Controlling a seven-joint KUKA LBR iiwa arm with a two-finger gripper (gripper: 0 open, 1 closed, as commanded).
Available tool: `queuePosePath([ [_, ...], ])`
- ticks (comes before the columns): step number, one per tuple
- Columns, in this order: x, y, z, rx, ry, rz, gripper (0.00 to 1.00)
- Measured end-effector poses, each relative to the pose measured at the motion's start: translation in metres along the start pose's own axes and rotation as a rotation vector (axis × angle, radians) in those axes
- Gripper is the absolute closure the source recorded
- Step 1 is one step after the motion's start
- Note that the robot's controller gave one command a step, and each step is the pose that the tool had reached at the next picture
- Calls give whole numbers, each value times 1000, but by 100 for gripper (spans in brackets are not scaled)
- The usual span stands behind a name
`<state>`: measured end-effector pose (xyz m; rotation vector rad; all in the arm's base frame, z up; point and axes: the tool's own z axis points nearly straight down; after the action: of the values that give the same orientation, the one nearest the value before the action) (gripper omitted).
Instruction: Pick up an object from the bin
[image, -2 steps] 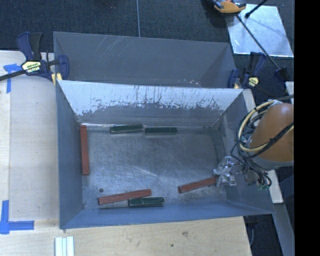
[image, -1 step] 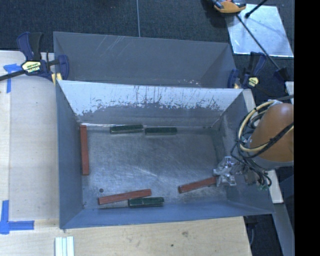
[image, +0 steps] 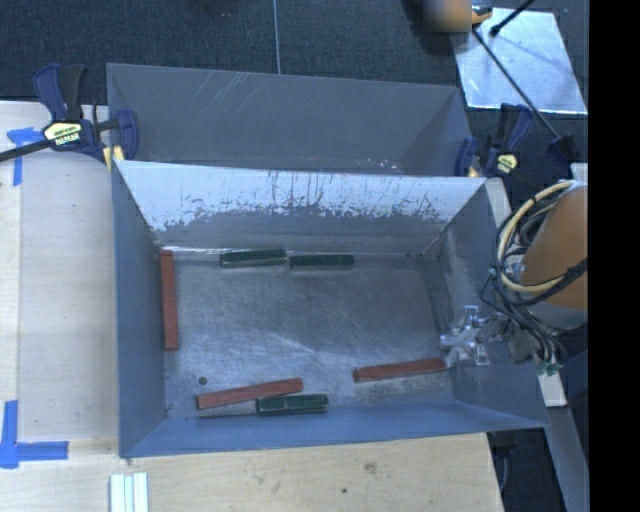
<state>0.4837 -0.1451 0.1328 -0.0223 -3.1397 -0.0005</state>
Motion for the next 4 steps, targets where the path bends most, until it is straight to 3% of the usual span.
queuePosePath([
  [1,-29,-11,-5,2,-7,52,0],
  [2,-29,-11,-6,2,-7,51,0],
  [3,-17,0,57,5,-30,184,100],
  [4,-17,0,57,5,-30,184,100],
])
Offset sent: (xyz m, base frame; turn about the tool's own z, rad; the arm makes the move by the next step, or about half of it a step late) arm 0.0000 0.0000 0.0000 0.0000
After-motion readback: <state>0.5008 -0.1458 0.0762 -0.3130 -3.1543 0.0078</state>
